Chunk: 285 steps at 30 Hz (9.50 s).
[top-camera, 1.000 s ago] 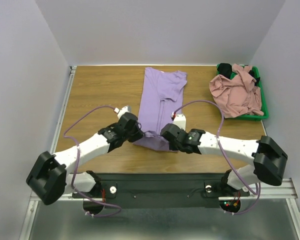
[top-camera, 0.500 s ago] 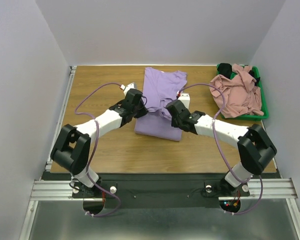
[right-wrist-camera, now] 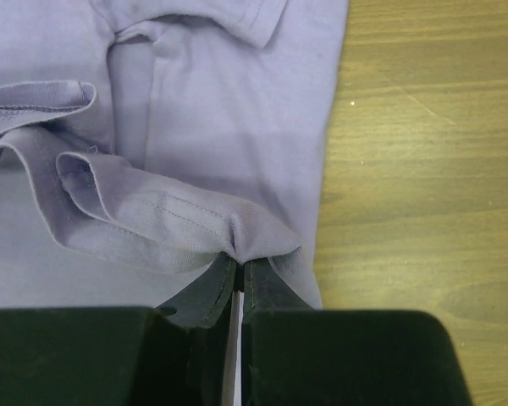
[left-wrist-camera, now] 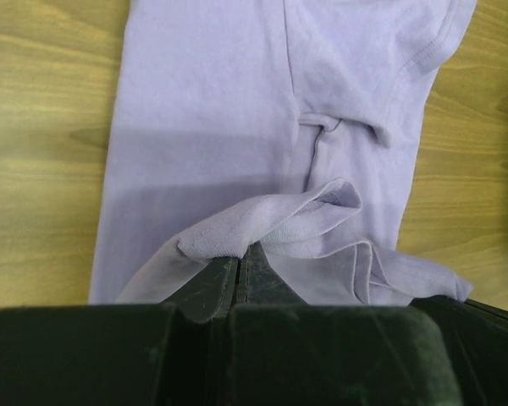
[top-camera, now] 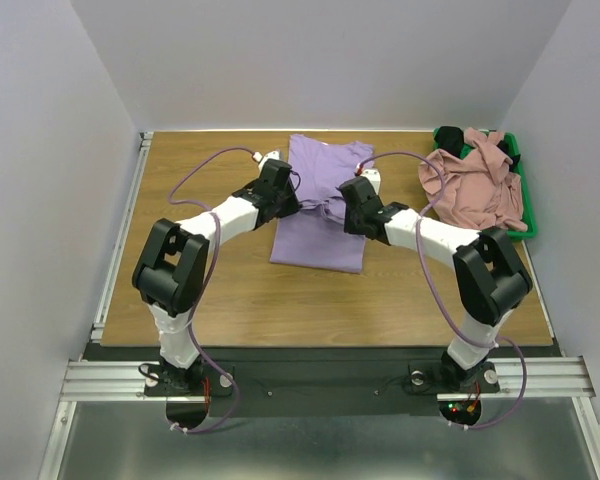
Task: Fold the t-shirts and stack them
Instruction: Fold the tshirt, then neatly place the folded tshirt to the corner
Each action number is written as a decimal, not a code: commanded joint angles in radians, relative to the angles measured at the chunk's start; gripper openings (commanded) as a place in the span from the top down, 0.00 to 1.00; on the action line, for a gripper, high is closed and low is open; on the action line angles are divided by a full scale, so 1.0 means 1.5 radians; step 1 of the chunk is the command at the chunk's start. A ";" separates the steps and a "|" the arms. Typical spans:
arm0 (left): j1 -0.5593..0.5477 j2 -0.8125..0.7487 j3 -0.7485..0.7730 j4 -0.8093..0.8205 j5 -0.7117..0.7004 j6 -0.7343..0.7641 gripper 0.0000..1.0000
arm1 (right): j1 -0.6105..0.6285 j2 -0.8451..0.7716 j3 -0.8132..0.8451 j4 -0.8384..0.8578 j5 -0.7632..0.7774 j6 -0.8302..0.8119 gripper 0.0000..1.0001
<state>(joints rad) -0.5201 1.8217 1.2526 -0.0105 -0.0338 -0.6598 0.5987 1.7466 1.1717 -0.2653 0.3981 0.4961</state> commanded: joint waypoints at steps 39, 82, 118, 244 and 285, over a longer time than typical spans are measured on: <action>0.020 -0.249 -0.358 0.082 0.034 -0.055 0.14 | -0.038 -0.245 -0.296 0.079 -0.254 0.099 0.04; -0.183 -0.665 -0.590 -0.062 0.054 -0.159 1.00 | 0.062 -0.589 -0.429 -0.184 -0.393 0.166 1.00; 0.044 -0.226 -0.013 -0.016 0.000 0.024 1.00 | -0.067 -0.186 0.085 -0.090 -0.051 0.003 0.99; 0.215 0.539 0.727 -0.132 -0.097 -0.233 1.00 | -0.215 -0.438 -0.409 0.045 -0.225 0.016 0.00; 0.213 0.102 0.489 -0.129 -0.085 -0.008 0.01 | -0.215 -0.570 -0.403 0.005 -0.248 0.055 0.00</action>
<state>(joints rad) -0.2008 2.2257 2.1117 -0.2012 -0.1867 -0.7959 0.2695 0.9661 0.5266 -0.2443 0.0284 0.5449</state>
